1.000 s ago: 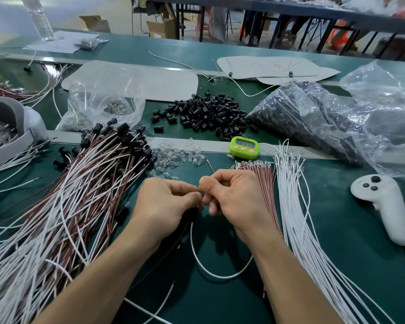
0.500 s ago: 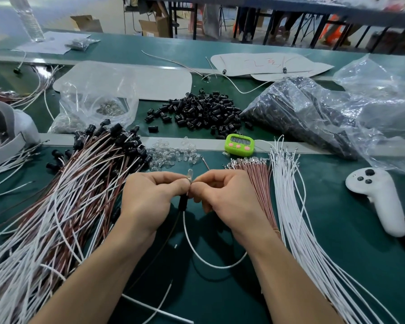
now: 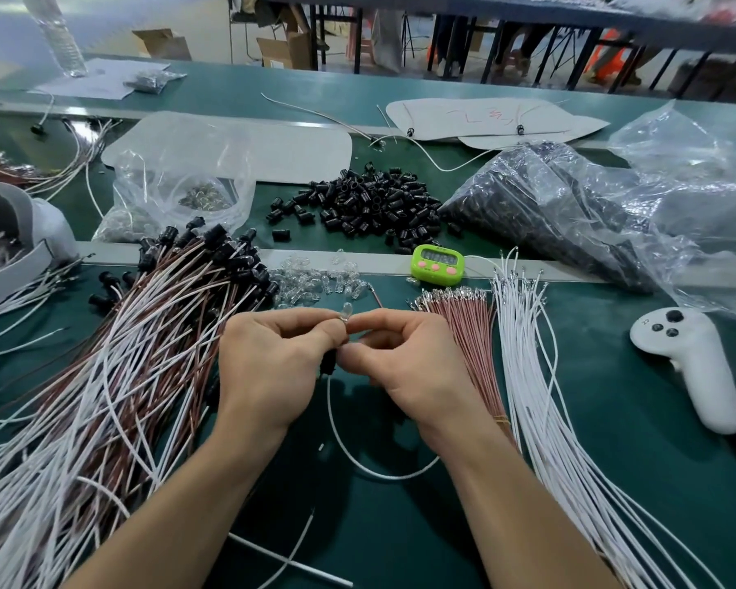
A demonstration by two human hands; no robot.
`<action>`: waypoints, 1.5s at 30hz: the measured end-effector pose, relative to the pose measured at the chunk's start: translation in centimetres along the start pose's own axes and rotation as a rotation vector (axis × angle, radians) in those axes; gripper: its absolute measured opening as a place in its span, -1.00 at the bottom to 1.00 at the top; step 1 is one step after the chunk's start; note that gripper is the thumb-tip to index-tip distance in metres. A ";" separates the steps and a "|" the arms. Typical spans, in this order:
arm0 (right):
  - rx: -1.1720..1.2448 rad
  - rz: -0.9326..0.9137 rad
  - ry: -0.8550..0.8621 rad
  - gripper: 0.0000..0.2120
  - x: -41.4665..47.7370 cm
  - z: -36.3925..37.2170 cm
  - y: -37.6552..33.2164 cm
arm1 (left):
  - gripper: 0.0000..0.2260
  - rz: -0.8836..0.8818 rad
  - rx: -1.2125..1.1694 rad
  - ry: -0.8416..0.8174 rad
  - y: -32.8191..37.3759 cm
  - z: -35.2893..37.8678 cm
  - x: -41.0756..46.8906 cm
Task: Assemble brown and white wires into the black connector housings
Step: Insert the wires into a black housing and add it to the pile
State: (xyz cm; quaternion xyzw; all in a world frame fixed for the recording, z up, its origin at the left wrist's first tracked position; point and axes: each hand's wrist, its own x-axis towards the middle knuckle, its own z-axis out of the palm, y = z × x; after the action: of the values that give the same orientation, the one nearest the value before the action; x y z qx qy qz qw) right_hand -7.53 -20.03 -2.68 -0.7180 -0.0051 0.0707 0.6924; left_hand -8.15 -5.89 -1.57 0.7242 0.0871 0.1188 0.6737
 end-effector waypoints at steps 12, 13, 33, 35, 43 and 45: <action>-0.034 -0.009 0.124 -0.92 -0.3 1.2 -0.3 | -0.83 -0.049 -0.069 0.041 -0.5 0.4 0.0; -0.075 -0.035 0.152 -0.91 -0.3 1.3 -0.3 | -0.84 -0.026 -0.043 0.050 -0.6 0.3 0.0; 0.176 -0.048 0.255 -0.84 -0.7 1.9 -0.7 | -0.81 -0.166 -0.338 -0.021 0.0 1.0 -0.1; 0.235 -0.007 0.262 -0.83 -0.8 2.2 -0.7 | -0.80 -0.146 -0.336 0.009 -0.1 1.3 -0.5; 0.408 0.133 0.262 -0.78 -0.7 2.2 -1.0 | -0.86 0.066 -0.078 0.082 -0.5 1.1 -0.7; 0.404 0.129 0.262 -0.77 -0.7 2.2 -1.0 | -0.83 0.112 -0.013 0.083 -0.5 0.9 -0.7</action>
State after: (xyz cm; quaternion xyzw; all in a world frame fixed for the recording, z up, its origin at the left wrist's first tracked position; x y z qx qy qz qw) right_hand -8.37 -17.92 -1.71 -0.5670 0.1449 0.0208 0.8106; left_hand -8.54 -6.94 -2.19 0.7179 0.0737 0.1867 0.6666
